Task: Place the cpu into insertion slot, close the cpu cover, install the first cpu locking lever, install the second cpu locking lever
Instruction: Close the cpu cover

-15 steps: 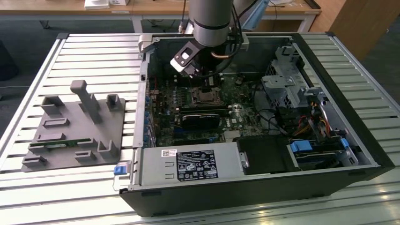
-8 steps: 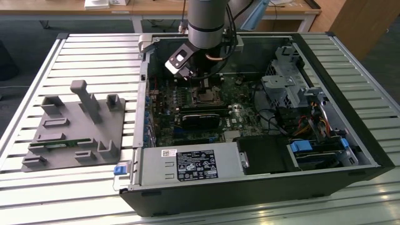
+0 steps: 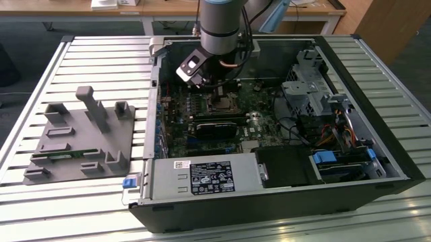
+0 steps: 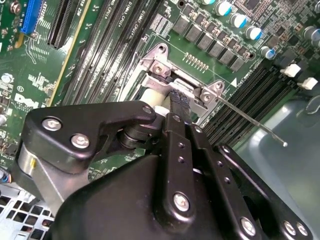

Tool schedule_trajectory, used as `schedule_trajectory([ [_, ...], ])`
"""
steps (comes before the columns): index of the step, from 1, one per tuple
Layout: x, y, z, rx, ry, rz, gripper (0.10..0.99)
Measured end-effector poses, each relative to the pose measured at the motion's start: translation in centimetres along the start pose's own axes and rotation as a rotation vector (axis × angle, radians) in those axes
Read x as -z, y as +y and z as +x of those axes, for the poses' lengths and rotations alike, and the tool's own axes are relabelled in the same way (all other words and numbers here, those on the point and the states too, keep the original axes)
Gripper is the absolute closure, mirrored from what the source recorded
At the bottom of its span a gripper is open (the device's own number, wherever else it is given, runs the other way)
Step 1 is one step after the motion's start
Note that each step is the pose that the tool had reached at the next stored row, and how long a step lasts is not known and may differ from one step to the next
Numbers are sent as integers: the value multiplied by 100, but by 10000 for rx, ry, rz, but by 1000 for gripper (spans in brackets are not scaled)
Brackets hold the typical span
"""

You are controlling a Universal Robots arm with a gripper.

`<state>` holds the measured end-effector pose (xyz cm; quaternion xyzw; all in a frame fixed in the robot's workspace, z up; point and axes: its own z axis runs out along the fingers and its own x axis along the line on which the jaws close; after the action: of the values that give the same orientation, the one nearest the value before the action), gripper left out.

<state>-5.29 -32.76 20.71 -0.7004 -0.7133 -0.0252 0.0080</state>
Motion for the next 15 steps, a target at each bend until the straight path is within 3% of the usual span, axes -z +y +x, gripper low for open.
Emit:
schedule_trajectory([
  [15, -71, -8, -2, -1, -3, 1, 980],
])
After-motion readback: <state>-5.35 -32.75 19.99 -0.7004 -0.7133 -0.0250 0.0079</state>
